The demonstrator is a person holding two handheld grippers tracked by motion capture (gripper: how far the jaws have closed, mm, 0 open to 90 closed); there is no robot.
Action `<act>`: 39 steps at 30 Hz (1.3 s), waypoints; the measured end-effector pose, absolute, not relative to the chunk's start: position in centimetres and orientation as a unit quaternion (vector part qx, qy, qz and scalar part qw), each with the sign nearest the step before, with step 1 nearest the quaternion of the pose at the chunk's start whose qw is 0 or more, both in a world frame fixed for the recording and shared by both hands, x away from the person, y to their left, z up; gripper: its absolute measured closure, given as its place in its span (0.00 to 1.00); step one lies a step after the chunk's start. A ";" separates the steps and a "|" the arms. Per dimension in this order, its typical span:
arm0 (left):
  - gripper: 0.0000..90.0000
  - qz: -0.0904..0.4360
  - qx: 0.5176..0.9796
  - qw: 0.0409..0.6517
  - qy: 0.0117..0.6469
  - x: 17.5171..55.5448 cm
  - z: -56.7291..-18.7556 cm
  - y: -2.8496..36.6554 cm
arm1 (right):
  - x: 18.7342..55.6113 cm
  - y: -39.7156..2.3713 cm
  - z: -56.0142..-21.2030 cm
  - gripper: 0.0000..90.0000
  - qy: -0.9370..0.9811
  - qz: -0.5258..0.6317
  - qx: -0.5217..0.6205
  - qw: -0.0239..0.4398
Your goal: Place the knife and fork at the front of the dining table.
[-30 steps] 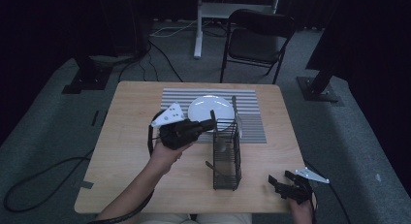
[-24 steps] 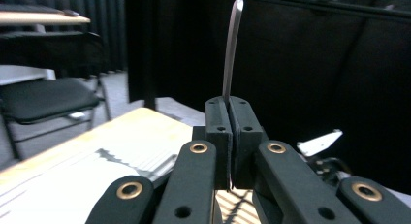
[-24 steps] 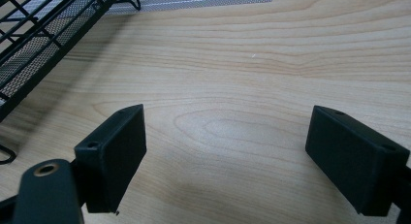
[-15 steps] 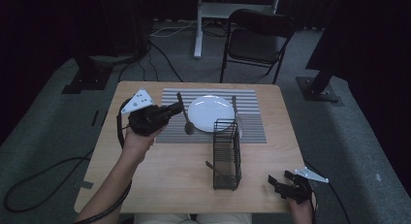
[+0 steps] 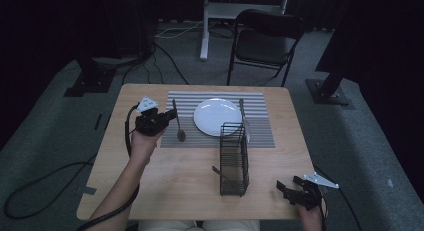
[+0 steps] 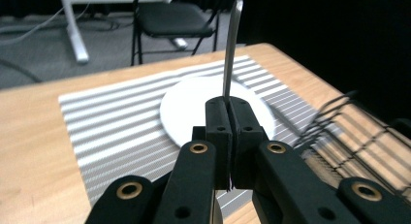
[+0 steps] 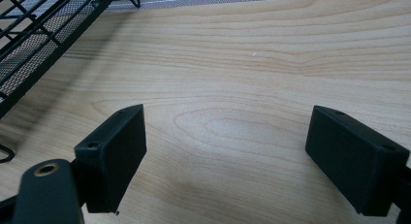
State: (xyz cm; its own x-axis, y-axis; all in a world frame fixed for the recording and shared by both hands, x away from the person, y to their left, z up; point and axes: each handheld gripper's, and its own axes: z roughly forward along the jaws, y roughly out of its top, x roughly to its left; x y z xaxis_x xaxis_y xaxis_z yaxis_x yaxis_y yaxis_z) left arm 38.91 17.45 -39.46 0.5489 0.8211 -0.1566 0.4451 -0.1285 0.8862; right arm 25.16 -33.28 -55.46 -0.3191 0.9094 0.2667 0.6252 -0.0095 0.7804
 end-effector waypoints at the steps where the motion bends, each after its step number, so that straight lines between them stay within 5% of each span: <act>1: 0.98 0.189 0.727 0.496 0.435 38.9 -39.5 17.4 | 25.2 -33.3 -55.5 0.16 0.685 0.437 0.560 0.163; 23: 0.98 0.126 0.718 0.445 0.520 46.0 -44.6 15.6 | 25.1 -33.3 -55.5 0.16 0.685 0.438 0.560 0.161; 39: 0.98 0.144 0.710 0.450 0.522 45.7 -45.4 14.8 | 25.1 -33.3 -55.5 0.16 0.684 0.440 0.559 0.161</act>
